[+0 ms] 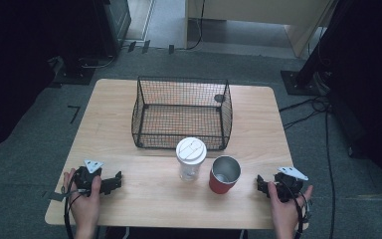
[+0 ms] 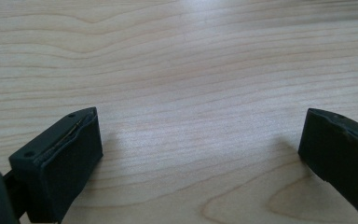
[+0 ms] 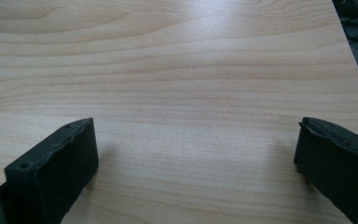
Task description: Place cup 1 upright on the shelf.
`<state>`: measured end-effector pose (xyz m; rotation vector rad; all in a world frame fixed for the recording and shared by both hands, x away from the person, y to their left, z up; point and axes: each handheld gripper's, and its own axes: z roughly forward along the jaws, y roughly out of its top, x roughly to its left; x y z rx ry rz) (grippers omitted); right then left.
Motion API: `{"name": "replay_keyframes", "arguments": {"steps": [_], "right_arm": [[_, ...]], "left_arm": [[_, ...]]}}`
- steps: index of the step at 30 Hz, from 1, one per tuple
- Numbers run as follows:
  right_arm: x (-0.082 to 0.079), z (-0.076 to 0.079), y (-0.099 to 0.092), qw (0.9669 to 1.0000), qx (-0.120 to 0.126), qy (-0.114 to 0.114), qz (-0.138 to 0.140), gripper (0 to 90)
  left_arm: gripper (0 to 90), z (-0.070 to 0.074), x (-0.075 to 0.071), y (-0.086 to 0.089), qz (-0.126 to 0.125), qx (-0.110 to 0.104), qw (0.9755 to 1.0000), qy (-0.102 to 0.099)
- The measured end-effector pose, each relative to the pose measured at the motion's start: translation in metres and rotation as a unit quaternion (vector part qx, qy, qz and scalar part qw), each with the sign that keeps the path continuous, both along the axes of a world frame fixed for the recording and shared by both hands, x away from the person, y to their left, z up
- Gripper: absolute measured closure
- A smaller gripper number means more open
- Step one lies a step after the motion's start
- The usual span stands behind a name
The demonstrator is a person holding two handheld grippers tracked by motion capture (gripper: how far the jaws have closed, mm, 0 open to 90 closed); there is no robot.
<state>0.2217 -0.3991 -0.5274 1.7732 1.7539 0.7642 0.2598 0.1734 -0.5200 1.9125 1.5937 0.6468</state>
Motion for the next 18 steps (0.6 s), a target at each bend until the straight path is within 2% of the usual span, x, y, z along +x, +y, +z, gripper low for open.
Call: {"name": "replay_keyframes", "arguments": {"steps": [3, 4, 6, 10, 12, 17, 18], "right_arm": [[-0.002, 0.0, 0.002, 1.0, -0.005, -0.005, 0.002, 0.0], [-0.005, 0.001, 0.005, 0.9998, -0.018, -0.012, 0.001, 0.0], [-0.009, 0.004, 0.008, 0.9995, -0.024, -0.019, -0.002, 0.0], [-0.016, 0.011, 0.011, 0.9994, -0.014, -0.032, 0.003, 0.0], [-0.022, 0.019, 0.016, 0.9988, -0.017, -0.043, 0.017, 0.0], [-0.029, 0.027, 0.023, 0.998, -0.018, -0.053, 0.031, 0.0], [-0.033, 0.03, 0.027, 0.9971, -0.018, -0.06, 0.042, 0.0]], "left_arm": [[0.2, 0.0, 0.0, 0.0, 0.0, 0.0, 1.0, 0.0], [0.2, 0.0, 0.0, 0.0, 0.0, 0.0, 1.0, 0.0], [0.2, 0.0, 0.0, 0.0, 0.0, 0.0, 1.0, 0.0], [0.2, 0.0, 0.0, 0.0, 0.0, 0.0, 1.0, 0.0], [0.2, 0.0, 0.0, 0.0, 0.0, 0.0, 1.0, 0.0], [0.2, 0.0, 0.0, 0.0, 0.0, 0.0, 1.0, 0.0], [0.2, 0.0, 0.0, 0.0, 0.0, 0.0, 1.0, 0.0]]}}
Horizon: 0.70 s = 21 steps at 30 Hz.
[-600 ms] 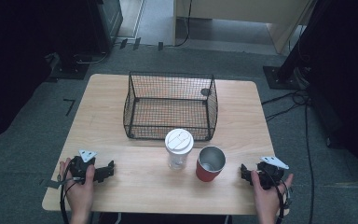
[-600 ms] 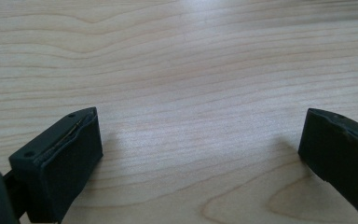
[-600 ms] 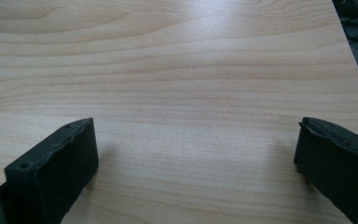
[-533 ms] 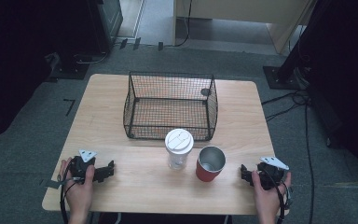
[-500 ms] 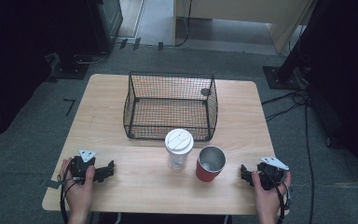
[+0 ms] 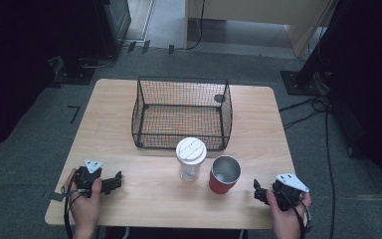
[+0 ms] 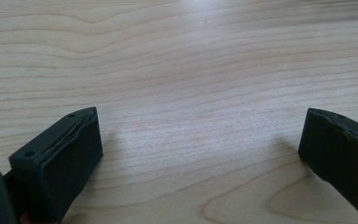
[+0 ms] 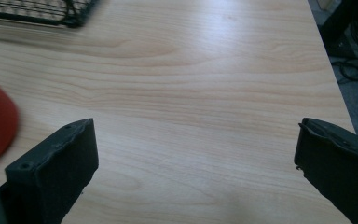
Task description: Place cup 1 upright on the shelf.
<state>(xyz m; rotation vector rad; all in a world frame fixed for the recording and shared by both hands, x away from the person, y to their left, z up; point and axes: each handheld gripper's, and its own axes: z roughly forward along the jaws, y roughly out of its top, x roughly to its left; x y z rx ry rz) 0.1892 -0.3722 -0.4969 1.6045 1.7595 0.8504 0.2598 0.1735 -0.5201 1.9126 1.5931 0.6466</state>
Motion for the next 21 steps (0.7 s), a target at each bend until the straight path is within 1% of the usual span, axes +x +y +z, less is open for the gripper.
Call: {"name": "replay_keyframes", "arguments": {"steps": [4, 5, 6, 9, 10, 11, 12, 14, 15, 17, 18, 21], "right_arm": [[-0.004, 0.004, 0.006, 0.9998, 0.003, 0.0, 0.022, 0.0], [-0.004, 0.004, 0.006, 0.9998, 0.003, 0.0, 0.022, 0.0], [-0.005, 0.005, 0.009, 0.9993, 0.006, 0.001, 0.036, 0.0], [-0.008, 0.008, 0.014, 0.9985, 0.009, 0.0, 0.054, 0.0], [-0.008, 0.008, 0.014, 0.9985, 0.009, 0.0, 0.054, 0.0], [-0.009, 0.01, 0.016, 0.9981, 0.01, -0.003, 0.061, 0.0], [-0.01, 0.012, 0.02, 0.9971, 0.01, -0.006, 0.075, 0.0], [-0.011, 0.013, 0.024, 0.9961, 0.012, -0.007, 0.087, 0.0], [-0.011, 0.013, 0.024, 0.9961, 0.012, -0.007, 0.087, 0.0], [-0.012, 0.014, 0.028, 0.9943, 0.018, -0.006, 0.105, 0.0], [-0.012, 0.014, 0.031, 0.9922, 0.028, -0.005, 0.122, 0.0], [-0.013, 0.015, 0.035, 0.9895, 0.037, -0.005, 0.14, 0.0]], "left_arm": [[0.2, 0.0, 0.0, 0.0, 0.0, 0.0, 1.0, 0.0], [0.2, 0.0, 0.0, 0.0, 0.0, 0.0, 1.0, 0.0], [0.2, 0.0, 0.0, 0.0, 0.0, 0.0, 1.0, 0.0], [0.2, 0.0, 0.0, 0.0, 0.0, 0.0, 1.0, 0.0], [0.2, 0.0, 0.0, 0.0, 0.0, 0.0, 1.0, 0.0], [0.2, 0.0, 0.0, 0.0, 0.0, 0.0, 1.0, 0.0], [0.2, 0.0, 0.0, 0.0, 0.0, 0.0, 1.0, 0.0], [0.2, 0.0, 0.0, 0.0, 0.0, 0.0, 1.0, 0.0], [0.2, 0.0, 0.0, 0.0, 0.0, 0.0, 1.0, 0.0], [0.2, 0.0, 0.0, 0.0, 0.0, 0.0, 1.0, 0.0], [0.2, 0.0, 0.0, 0.0, 0.0, 0.0, 1.0, 0.0], [0.2, 0.0, 0.0, 0.0, 0.0, 0.0, 1.0, 0.0]]}}
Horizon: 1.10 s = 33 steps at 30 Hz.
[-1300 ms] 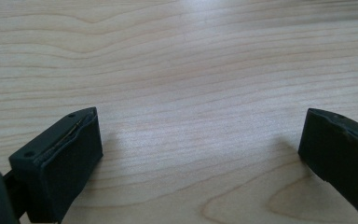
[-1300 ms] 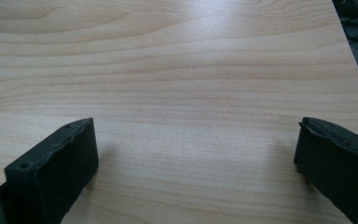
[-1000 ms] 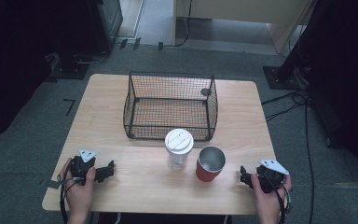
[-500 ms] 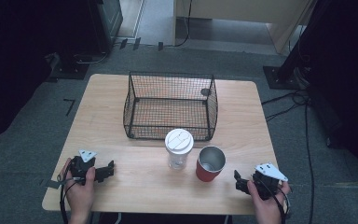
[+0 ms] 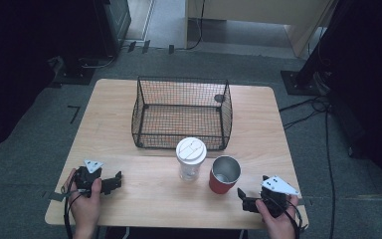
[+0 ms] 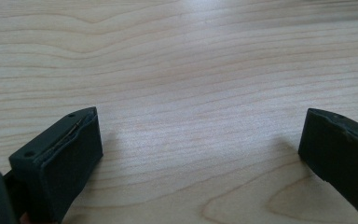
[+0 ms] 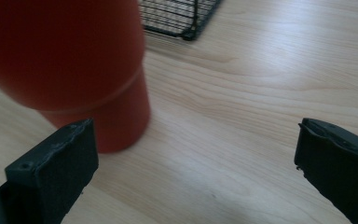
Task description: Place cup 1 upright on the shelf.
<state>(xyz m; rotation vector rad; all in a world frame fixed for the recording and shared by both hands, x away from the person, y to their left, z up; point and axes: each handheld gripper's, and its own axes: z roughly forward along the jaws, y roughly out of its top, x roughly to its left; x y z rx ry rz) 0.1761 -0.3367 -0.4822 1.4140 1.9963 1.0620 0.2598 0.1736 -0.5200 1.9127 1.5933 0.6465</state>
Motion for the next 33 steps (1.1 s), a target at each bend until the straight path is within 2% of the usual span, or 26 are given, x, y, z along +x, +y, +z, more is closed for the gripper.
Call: {"name": "replay_keyframes", "arguments": {"steps": [4, 10, 13, 17, 18, 20, 27, 33], "right_arm": [[-0.001, 0.001, 0.005, 0.9999, 0.002, -0.002, 0.014, 0.0], [-0.001, 0.002, 0.014, 0.9991, 0.023, -0.008, 0.034, 0.0], [-0.001, 0.002, 0.018, 0.9989, 0.023, -0.009, 0.039, 0.0], [-0.001, 0.006, 0.027, 0.998, 0.024, -0.015, 0.056, 0.0], [-0.002, 0.01, 0.032, 0.9973, 0.033, -0.02, 0.063, 0.0], [-0.001, 0.014, 0.037, 0.9968, 0.033, -0.022, 0.07, 0.0], [0.006, 0.022, 0.05, 0.9966, 0.032, -0.039, 0.066, 0.0], [0.013, 0.022, 0.058, 0.9967, 0.04, -0.041, 0.057, 0.0]], "left_arm": [[0.2, 0.0, 0.0, 0.0, 0.0, 0.0, 1.0, 0.0], [0.2, 0.0, 0.0, 0.0, 0.0, 0.0, 1.0, 0.0], [0.2, 0.0, 0.0, 0.0, 0.0, 0.0, 1.0, 0.0], [0.2, 0.0, 0.0, 0.0, 0.0, 0.0, 1.0, 0.0], [0.2, 0.0, 0.0, 0.0, 0.0, 0.0, 1.0, 0.0], [0.2, 0.0, 0.0, 0.0, 0.0, 0.0, 1.0, 0.0], [0.2, 0.0, 0.0, 0.0, 0.0, 0.0, 1.0, 0.0], [0.2, 0.0, 0.0, 0.0, 0.0, 0.0, 1.0, 0.0]]}}
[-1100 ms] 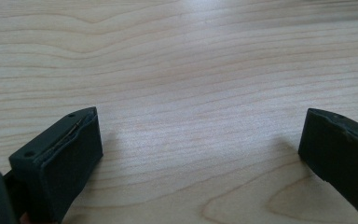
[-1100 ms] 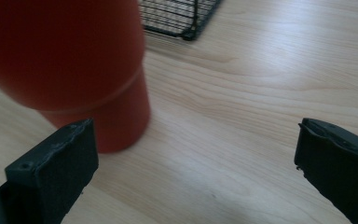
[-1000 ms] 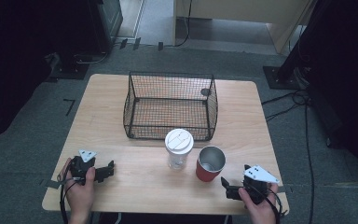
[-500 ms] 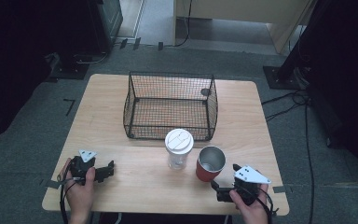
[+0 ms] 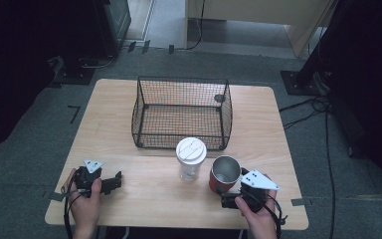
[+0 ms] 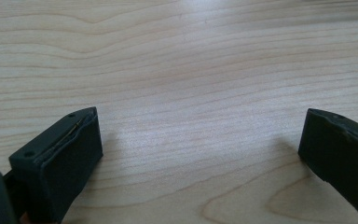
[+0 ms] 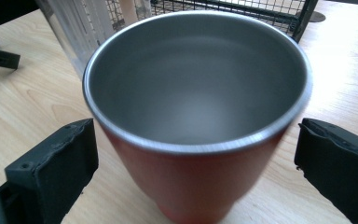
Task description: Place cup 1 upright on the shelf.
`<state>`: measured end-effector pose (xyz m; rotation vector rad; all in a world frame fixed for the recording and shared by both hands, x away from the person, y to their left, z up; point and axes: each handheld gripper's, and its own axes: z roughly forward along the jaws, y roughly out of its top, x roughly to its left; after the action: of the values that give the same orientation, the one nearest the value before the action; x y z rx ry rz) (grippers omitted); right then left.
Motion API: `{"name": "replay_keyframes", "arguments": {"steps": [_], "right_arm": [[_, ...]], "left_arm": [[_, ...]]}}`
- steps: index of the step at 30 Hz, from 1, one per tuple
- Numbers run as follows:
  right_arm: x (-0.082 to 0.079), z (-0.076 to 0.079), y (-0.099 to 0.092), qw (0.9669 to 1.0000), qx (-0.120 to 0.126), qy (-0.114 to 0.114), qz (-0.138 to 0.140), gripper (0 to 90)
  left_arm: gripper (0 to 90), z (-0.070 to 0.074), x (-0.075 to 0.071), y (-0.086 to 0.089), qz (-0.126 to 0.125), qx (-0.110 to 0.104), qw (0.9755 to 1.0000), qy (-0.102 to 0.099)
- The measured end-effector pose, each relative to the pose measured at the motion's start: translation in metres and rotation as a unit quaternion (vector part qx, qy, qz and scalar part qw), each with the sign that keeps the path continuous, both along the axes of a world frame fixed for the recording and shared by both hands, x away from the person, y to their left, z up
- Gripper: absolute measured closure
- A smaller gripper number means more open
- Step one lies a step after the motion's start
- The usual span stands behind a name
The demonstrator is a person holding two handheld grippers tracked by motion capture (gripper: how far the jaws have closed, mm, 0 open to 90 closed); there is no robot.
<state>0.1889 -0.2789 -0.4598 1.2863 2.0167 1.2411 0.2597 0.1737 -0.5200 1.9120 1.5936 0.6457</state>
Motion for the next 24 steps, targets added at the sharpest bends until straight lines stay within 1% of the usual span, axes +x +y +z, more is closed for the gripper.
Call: {"name": "replay_keyframes", "arguments": {"steps": [2, 3, 5, 6, 9, 10, 14, 16, 17, 21, 24], "right_arm": [[0.003, -0.001, 0.003, 1.0, 0.003, 0.002, -0.005, 0.0], [0.006, -0.001, 0.006, 0.9999, 0.01, 0.001, -0.011, 0.0], [0.007, -0.002, 0.007, 0.9998, 0.011, -0.001, -0.014, 0.0], [0.008, -0.001, 0.011, 0.9998, 0.011, -0.01, -0.014, 0.0], [0.01, -0.001, 0.013, 0.9997, 0.015, -0.009, -0.017, 0.0], [0.012, -0.002, 0.014, 0.9996, 0.016, -0.005, -0.024, 0.0], [0.015, -0.004, 0.016, 0.9992, 0.017, -0.007, -0.035, 0.0], [0.015, -0.004, 0.017, 0.999, 0.022, -0.008, -0.039, 0.0], [0.015, -0.004, 0.017, 0.999, 0.022, -0.008, -0.039, 0.0], [0.016, -0.004, 0.019, 0.9986, 0.021, -0.019, -0.044, 5.0], [0.016, -0.004, 0.02, 0.9985, 0.017, -0.026, -0.046, 5.6]], "left_arm": [[0.2, 0.0, 0.0, 0.0, 0.0, 0.0, 1.0, 0.0], [0.2, 0.0, 0.0, 0.0, 0.0, 0.0, 1.0, 0.0], [0.2, 0.0, 0.0, 0.0, 0.0, 0.0, 1.0, 0.0], [0.2, 0.0, 0.0, 0.0, 0.0, 0.0, 1.0, 0.0], [0.2, 0.0, 0.0, 0.0, 0.0, 0.0, 1.0, 0.0], [0.2, 0.0, 0.0, 0.0, 0.0, 0.0, 1.0, 0.0], [0.2, 0.0, 0.0, 0.0, 0.0, 0.0, 1.0, 0.0], [0.2, 0.0, 0.0, 0.0, 0.0, 0.0, 1.0, 0.0], [0.2, 0.0, 0.0, 0.0, 0.0, 0.0, 1.0, 0.0], [0.2, 0.0, 0.0, 0.0, 0.0, 0.0, 1.0, 0.0], [0.2, 0.0, 0.0, 0.0, 0.0, 0.0, 1.0, 0.0]]}}
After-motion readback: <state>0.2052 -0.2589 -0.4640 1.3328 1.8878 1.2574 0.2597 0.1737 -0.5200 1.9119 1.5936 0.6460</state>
